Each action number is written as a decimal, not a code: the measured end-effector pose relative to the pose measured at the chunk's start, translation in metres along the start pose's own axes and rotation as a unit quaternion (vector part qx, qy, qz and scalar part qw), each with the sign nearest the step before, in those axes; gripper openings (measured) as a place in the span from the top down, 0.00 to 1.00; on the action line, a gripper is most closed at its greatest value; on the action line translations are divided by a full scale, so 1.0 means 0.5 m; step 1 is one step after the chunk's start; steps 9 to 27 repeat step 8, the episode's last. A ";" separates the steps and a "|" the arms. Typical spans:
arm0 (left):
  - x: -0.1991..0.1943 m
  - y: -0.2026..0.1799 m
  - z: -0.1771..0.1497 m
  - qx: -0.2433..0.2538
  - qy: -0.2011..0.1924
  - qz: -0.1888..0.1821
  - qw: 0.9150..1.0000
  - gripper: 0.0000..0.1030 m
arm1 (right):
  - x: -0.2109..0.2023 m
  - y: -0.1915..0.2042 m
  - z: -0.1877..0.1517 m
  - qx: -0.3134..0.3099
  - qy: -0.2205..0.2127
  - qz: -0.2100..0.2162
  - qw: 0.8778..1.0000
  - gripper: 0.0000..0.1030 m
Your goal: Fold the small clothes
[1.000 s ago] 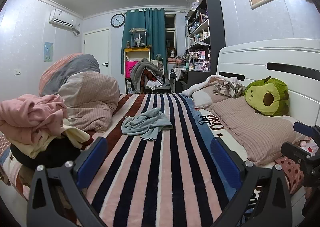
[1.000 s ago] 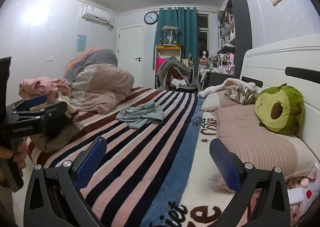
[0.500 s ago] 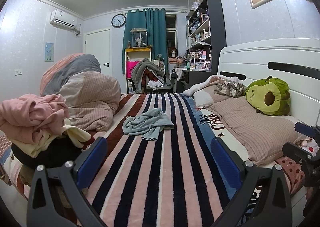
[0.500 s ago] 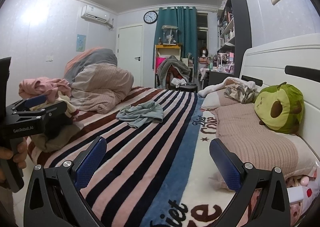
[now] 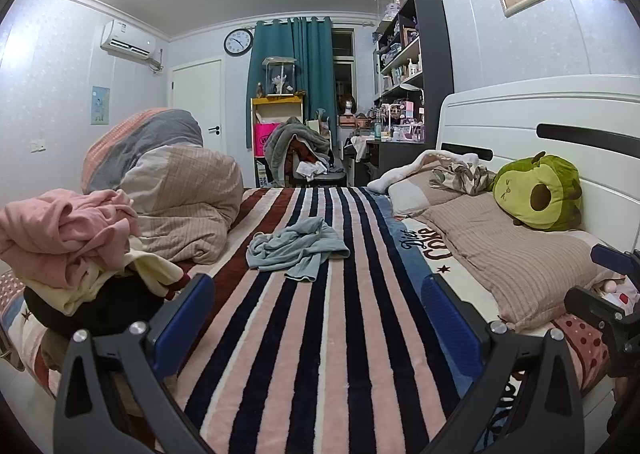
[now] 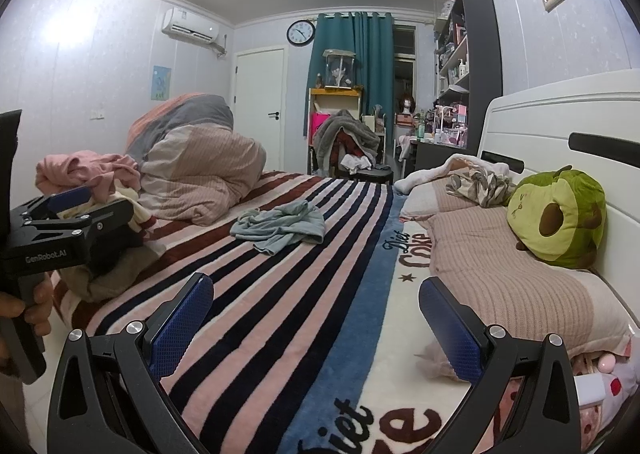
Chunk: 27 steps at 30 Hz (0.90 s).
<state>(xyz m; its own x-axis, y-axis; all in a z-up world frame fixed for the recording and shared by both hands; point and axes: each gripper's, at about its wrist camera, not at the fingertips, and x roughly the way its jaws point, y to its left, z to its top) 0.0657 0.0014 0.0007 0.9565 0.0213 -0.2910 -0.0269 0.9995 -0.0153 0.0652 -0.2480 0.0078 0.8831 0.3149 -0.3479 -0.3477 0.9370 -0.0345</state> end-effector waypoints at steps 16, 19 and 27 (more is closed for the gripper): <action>0.001 0.003 0.001 0.000 0.003 -0.006 1.000 0.01 | 0.002 -0.001 0.001 0.000 0.000 0.001 1.000 0.01; 0.001 0.003 0.001 0.000 0.003 -0.006 1.000 0.01 | 0.002 -0.001 0.001 0.000 0.000 0.001 1.000 0.01; 0.001 0.003 0.001 0.000 0.003 -0.006 1.000 0.01 | 0.002 -0.001 0.001 0.000 0.000 0.001 1.000 0.01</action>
